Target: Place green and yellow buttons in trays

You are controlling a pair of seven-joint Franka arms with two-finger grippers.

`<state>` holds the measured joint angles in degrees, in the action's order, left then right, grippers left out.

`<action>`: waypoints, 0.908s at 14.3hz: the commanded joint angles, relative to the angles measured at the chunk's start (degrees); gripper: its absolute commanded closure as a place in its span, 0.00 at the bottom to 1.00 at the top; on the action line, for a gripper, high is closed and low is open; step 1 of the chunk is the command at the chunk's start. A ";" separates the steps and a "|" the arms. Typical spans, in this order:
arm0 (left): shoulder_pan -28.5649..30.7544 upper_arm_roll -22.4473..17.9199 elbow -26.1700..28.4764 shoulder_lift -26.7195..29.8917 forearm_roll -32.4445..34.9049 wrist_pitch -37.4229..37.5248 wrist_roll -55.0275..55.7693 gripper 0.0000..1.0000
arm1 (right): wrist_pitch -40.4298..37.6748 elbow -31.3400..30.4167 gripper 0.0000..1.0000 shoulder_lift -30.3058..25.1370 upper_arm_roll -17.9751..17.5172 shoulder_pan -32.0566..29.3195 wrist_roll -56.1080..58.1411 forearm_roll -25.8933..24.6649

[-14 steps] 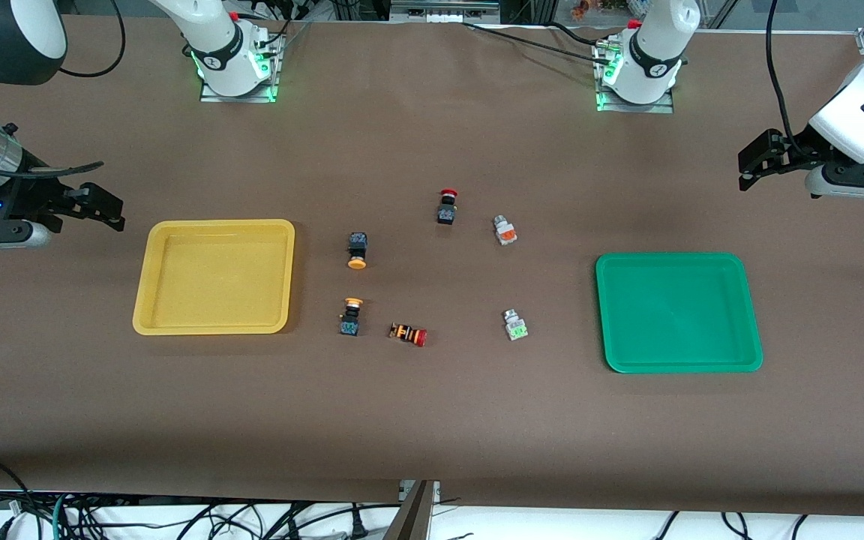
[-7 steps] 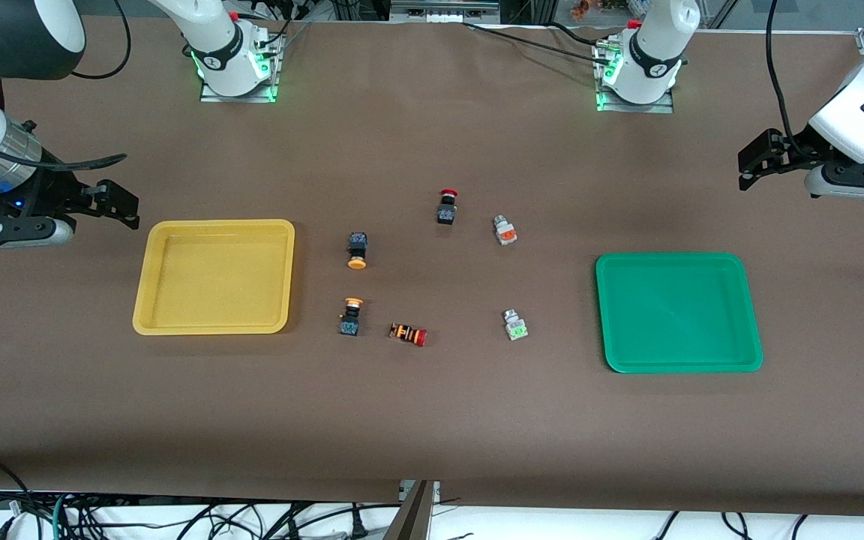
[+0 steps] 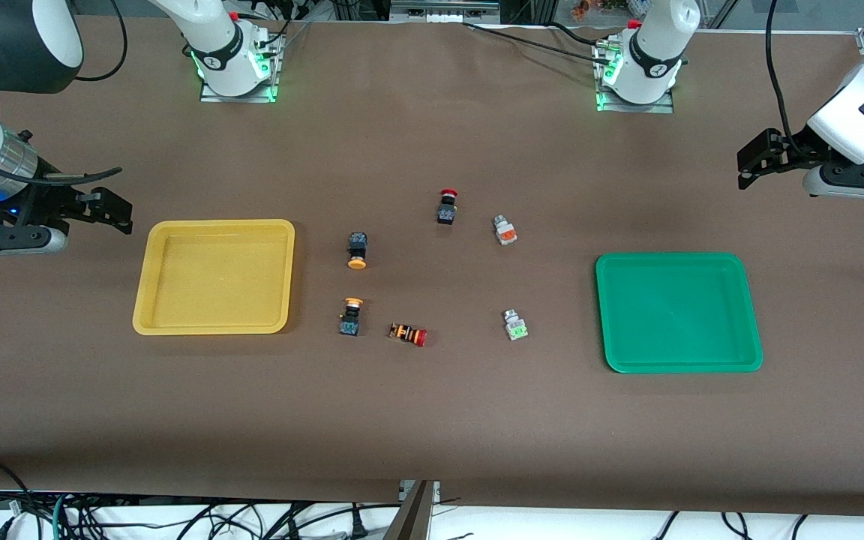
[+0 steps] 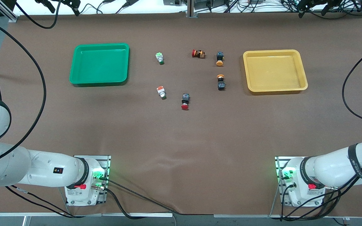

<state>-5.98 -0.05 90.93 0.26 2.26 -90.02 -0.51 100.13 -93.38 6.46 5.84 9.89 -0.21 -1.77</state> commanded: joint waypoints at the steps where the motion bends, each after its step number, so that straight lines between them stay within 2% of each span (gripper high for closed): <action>1: -0.09 0.49 -0.75 -1.30 0.38 1.86 -1.16 0.00 | -0.12 0.65 0.01 1.62 -0.31 0.48 -0.93 0.28; 3: -0.17 0.75 -1.02 -3.51 0.03 4.85 -1.33 0.00 | 2.51 0.83 0.01 3.37 -1.09 2.14 -6.52 0.28; 6: -0.79 1.63 -0.58 -5.87 -0.32 5.65 -0.81 0.00 | 10.93 0.83 0.01 11.62 -1.36 9.95 -18.21 0.02; 8: -2.19 2.42 -0.84 -9.99 -0.85 4.86 1.55 0.00 | 15.69 0.74 0.01 16.64 -1.45 12.95 -22.97 0.19; 10: -3.68 2.60 -0.84 -13.86 -3.12 0.40 8.82 0.00 | 18.42 0.74 0.01 18.49 -1.45 15.15 -27.37 -0.16; 13: -5.62 2.60 -1.10 -19.58 -4.53 -9.69 13.68 0.00 | 25.88 0.74 0.01 23.41 -1.45 17.35 -32.82 0.19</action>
<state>-10.39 2.75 91.44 -15.54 -0.83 -95.01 9.59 123.02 -93.76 27.55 3.95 26.29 -29.76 -1.58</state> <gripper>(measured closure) 0.000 0.009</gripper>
